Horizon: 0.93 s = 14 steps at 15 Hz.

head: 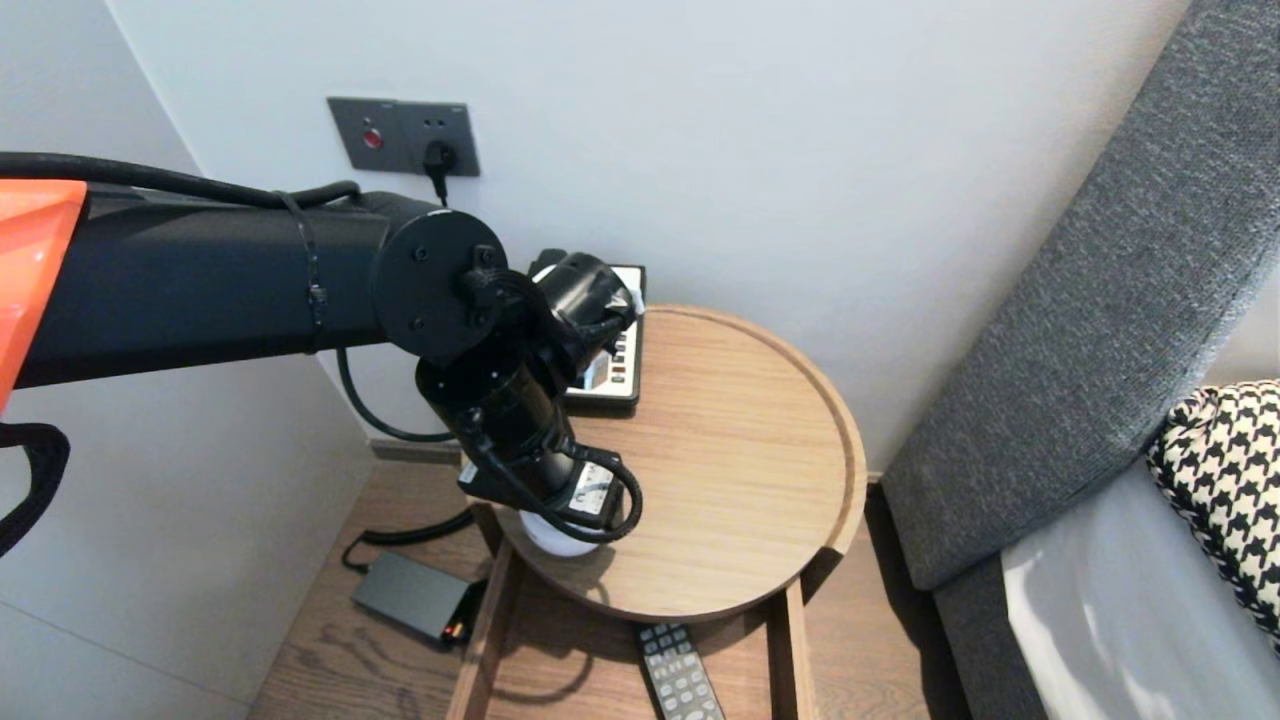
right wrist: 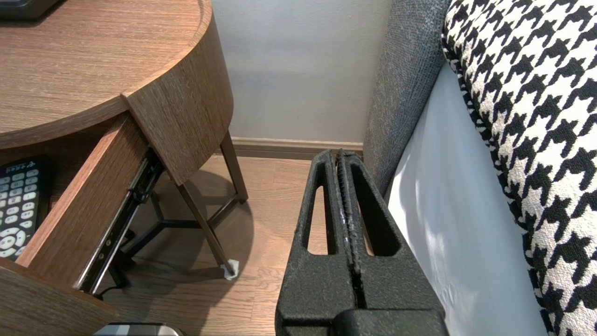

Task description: Take the remote control out of the drawer one by one and place them on the table

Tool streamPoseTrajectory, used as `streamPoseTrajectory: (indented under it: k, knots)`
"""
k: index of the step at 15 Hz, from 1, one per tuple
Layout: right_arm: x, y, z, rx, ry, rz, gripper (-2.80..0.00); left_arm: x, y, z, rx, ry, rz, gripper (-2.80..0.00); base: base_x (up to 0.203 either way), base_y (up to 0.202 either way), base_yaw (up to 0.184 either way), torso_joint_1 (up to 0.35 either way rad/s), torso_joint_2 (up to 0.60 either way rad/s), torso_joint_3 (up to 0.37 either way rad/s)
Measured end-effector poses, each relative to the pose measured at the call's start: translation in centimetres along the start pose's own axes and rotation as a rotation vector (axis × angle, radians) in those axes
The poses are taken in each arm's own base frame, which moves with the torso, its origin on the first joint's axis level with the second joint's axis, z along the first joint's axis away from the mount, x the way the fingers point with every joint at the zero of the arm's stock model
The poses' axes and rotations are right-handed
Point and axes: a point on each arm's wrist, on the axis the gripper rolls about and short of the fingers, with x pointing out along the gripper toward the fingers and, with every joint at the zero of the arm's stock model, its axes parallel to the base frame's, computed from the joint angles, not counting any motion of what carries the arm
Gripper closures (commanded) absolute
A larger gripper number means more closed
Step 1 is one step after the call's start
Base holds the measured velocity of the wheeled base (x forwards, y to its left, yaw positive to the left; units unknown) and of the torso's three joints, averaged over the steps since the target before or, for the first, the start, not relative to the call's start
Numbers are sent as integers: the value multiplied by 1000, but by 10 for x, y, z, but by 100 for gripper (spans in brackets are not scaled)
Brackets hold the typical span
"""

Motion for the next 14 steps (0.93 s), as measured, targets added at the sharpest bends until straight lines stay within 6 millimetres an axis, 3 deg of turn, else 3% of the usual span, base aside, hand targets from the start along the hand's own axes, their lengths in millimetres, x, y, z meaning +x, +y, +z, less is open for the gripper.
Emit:
streamPoseTrajectory:
  k: [7,11,12,14]
  knots:
    - [0,0,0,0,0,0,0,-2,0,0,-1,-8,-2,-280,0,0,0,0,0,0]
    - [0,0,0,0,0,0,0,-25,2,2,-2,-83,-24,-280,0,0,0,0,0,0]
    - [0,0,0,0,0,0,0,-35,4,1,-4,-106,-29,0,0,0,0,0,0,0]
    - [0,0,0,0,0,0,0,-59,10,-5,-8,-149,-42,0,0,0,0,0,0,0]
